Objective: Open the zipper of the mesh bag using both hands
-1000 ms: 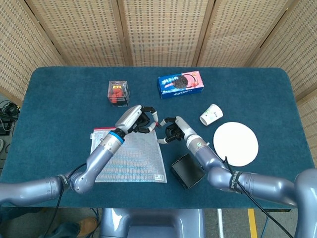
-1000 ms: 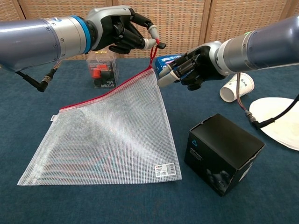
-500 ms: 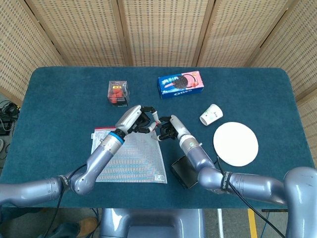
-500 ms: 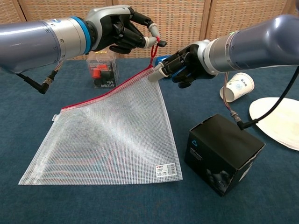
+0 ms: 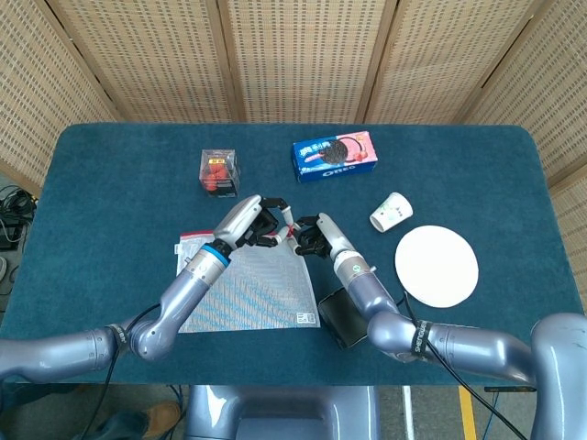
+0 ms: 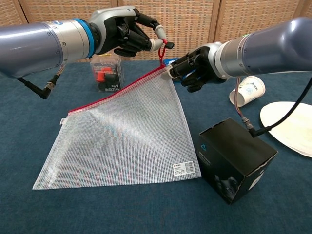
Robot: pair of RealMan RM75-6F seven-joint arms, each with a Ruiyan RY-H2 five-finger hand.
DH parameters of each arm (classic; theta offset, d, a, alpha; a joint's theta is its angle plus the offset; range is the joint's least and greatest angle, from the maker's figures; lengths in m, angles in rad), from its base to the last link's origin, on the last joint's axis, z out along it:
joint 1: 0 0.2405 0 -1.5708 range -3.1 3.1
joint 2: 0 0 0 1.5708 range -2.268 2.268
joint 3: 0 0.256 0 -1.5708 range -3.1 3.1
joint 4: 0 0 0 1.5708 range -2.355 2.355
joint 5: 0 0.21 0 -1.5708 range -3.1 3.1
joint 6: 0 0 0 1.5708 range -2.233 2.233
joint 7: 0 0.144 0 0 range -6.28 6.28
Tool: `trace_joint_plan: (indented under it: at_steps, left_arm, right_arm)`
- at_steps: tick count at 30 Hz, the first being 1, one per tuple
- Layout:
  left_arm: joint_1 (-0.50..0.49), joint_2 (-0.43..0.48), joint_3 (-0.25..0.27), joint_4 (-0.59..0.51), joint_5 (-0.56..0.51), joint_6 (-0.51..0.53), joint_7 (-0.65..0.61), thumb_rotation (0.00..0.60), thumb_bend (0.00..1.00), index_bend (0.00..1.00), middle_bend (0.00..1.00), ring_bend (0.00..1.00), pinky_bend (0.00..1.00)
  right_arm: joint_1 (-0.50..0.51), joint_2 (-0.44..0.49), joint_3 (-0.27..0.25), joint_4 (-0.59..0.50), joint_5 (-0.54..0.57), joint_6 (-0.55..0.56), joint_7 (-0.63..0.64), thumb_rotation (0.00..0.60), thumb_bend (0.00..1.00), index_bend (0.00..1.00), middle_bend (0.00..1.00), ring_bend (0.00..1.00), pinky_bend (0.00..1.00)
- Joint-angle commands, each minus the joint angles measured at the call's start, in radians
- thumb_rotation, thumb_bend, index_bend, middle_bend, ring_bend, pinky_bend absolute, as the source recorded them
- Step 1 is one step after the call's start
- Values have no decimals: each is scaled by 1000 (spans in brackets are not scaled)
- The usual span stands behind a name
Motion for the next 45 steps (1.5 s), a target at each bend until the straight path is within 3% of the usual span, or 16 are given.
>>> trace_joint_plan:
  at_steps: [1, 4, 7, 10, 20, 45]
  left_arm:
    - [-1, -2, 0, 5, -1, 3, 0, 600, 685, 671, 979, 985, 1000]
    - [-2, -5, 2, 12, -5, 5, 2, 600, 685, 699, 979, 985, 1000]
    - [-3, -8, 4, 18, -8, 8, 5, 600, 710, 805, 979, 985, 1000]
    - [-4, -16, 7, 28, -14, 21, 18, 600, 740, 847, 979, 985, 1000]
    - [-2, -10, 6, 38, -45, 46, 58, 600, 821, 871, 979, 985, 1000]
    - [23, -2, 20, 120, -65, -1, 16, 600, 824, 873, 979, 985, 1000]
  right_arm:
    - [-11, 6, 7, -12, -11, -6, 0, 600, 823, 724, 893, 960, 936]
    - [-24, 15, 14, -25, -22, -9, 0, 600, 827, 727, 894, 962, 936]
    - [-36, 20, 21, -34, -34, -5, 3, 600, 827, 728, 895, 964, 936]
    - [-51, 23, 29, -41, -46, -5, 10, 600, 827, 729, 897, 965, 936]
    - [-97, 55, 66, -84, -95, -13, 41, 600, 828, 730, 898, 966, 936]
    - [-148, 108, 145, -158, -108, 0, 110, 600, 837, 741, 901, 969, 936]
